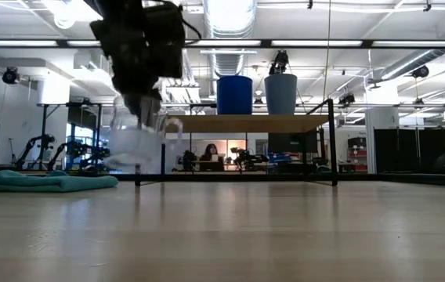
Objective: Stack small to large cups/mugs on shelf
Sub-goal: Put the transparent mug on the shelf
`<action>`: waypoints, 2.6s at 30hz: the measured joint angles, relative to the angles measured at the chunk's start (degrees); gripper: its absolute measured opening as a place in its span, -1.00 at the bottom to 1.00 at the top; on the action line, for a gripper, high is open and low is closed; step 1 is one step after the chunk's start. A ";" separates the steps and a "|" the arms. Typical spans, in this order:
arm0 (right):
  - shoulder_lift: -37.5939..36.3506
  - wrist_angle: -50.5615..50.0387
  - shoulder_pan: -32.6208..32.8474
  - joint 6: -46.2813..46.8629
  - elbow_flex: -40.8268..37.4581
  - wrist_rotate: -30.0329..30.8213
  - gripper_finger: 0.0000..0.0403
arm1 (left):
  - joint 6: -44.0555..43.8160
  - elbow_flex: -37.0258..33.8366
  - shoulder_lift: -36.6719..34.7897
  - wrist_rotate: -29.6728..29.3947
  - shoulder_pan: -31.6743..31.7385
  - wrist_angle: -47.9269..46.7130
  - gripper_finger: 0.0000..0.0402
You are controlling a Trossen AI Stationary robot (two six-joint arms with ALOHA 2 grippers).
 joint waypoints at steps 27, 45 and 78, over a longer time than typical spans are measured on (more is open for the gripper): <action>0.01 -0.52 -0.02 -1.33 0.00 0.00 -0.81 | -13.73 23.94 -7.70 -34.49 2.03 -8.05 -1.00; 0.01 -1.90 -0.15 -3.24 -0.02 -0.47 -0.81 | -23.45 24.31 -4.60 -34.22 12.90 -7.93 -1.00; -0.01 -4.65 -3.52 -8.06 -0.02 -0.73 -0.81 | -18.27 24.80 0.12 -33.37 17.98 -8.52 -1.00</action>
